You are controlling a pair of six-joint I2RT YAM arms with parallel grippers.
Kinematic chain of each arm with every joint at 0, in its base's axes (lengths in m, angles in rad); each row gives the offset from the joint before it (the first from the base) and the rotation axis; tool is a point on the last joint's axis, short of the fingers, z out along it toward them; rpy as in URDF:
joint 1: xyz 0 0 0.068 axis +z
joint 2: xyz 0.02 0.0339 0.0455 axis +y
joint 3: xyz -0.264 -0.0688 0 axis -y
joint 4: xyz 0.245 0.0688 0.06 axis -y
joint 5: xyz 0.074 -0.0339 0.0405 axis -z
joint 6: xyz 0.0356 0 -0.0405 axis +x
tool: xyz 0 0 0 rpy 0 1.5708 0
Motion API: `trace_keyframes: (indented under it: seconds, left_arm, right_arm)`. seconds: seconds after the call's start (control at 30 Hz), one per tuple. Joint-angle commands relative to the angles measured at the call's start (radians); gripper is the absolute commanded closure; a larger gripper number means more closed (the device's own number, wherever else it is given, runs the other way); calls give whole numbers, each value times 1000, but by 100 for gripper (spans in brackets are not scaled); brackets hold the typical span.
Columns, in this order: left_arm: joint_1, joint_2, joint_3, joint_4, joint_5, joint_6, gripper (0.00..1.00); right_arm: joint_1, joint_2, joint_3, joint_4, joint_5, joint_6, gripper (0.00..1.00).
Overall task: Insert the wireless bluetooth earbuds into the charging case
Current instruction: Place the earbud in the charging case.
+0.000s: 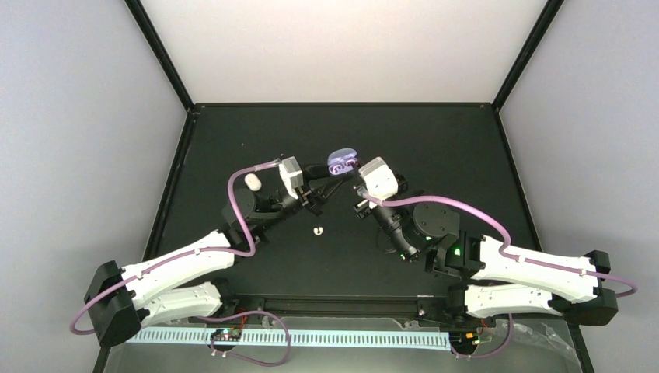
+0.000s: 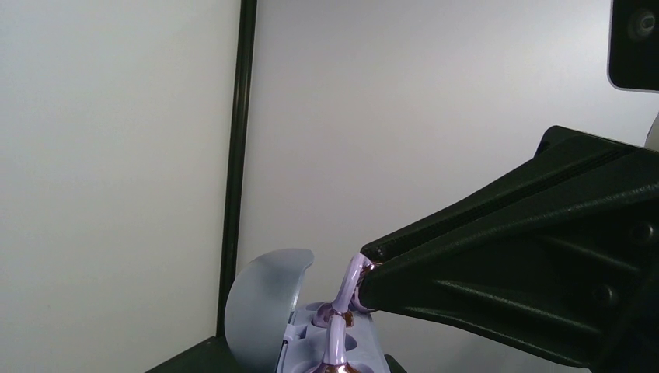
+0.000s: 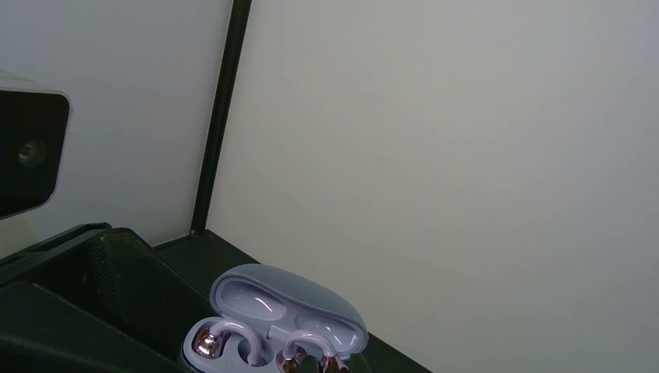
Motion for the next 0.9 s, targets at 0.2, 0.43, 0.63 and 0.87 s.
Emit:
trace_keyframes:
  seconds: [0.2,0.43,0.63,0.87]
  left_arm:
    - [-5,-53,5,126,-21,1,98]
    - [-5,-69,-8,125,-20,8,98]
    - [-5,-70,-6,115,-9,22,99]
    - [-6,-68,-5,119,4,23,98]
  right_arm:
    - [-20,12,66,-118,-39,147,99]
    - [-38,27,95,-162,-74,206,99]
    - [-40,40,101,-160,-85,200,99]
    - [-45,45,105,-161,-83,194,99]
